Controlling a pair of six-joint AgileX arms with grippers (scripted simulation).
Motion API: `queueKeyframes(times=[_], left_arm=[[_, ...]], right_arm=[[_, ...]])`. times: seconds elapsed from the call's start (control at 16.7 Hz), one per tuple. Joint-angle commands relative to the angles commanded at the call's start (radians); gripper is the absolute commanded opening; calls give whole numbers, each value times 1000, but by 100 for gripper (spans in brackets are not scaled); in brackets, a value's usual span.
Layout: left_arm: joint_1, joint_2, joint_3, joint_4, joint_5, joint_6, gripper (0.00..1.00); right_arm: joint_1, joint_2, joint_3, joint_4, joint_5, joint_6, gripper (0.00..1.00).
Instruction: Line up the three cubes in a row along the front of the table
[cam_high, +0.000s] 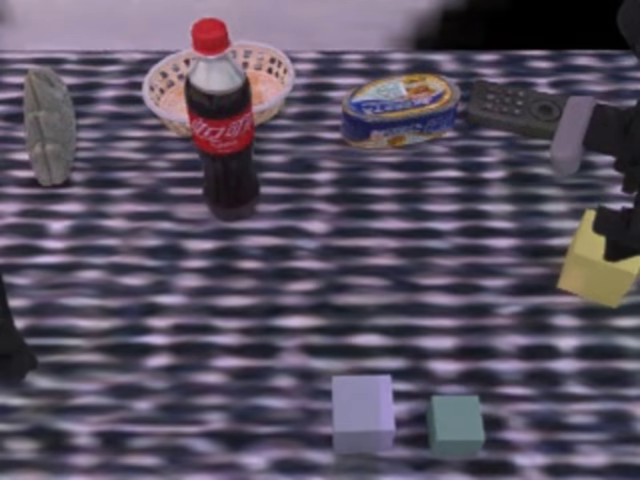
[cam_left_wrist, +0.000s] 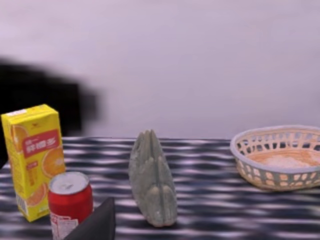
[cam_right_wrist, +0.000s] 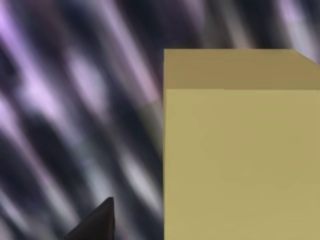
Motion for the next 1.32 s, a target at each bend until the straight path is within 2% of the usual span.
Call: queueKeyframes(times=[0.24, 0.6, 0.9, 1.32], left_arm=[[0, 0, 0, 0, 0, 0, 100], [0, 0, 0, 0, 0, 0, 100], [0, 0, 0, 0, 0, 0, 100], [0, 0, 0, 0, 0, 0, 100]], right_arm=[[-2, 16, -29, 41, 0, -1, 100], [1, 111, -161, 278, 1, 3, 100], [2, 127, -180, 307, 1, 3, 100], [2, 127, -180, 307, 1, 3, 47]])
